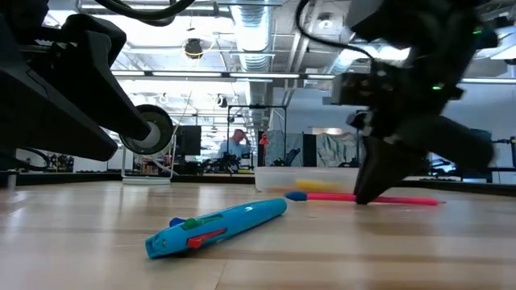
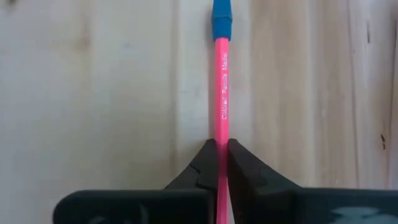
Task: Pick & place school supplies into a supply box
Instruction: Put the pink pencil into the supply box
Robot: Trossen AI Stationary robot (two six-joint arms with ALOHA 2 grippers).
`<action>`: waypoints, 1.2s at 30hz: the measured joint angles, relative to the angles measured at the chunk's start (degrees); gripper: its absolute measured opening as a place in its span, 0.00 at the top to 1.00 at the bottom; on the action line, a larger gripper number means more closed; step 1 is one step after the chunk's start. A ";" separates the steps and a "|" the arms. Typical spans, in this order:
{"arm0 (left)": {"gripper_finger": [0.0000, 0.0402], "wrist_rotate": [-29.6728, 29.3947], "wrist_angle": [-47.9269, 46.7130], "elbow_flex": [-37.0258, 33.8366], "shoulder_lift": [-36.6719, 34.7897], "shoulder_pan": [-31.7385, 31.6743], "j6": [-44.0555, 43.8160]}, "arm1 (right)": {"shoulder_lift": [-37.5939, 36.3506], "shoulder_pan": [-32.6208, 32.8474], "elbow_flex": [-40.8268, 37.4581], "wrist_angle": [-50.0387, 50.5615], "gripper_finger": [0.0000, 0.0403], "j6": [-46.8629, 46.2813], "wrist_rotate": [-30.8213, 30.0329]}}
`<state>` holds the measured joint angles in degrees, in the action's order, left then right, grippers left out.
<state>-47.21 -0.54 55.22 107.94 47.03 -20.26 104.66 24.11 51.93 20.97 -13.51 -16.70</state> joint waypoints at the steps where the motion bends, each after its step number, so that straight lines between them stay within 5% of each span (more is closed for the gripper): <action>1: 0.52 0.01 0.02 0.00 0.00 0.00 0.00 | 0.07 1.17 -0.07 -0.10 0.99 -0.31 -1.21; 16: 0.52 -1.23 0.02 0.00 0.00 0.00 0.43 | 0.55 13.37 -0.36 -0.24 1.00 -5.17 -19.34; 36: 0.52 -1.67 0.02 -0.02 -0.02 -0.02 0.46 | 0.33 10.96 0.56 1.69 1.00 -2.56 -36.60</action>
<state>-48.88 -0.51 55.20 107.92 47.00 -19.80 104.99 35.07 52.49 22.66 -16.07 -53.31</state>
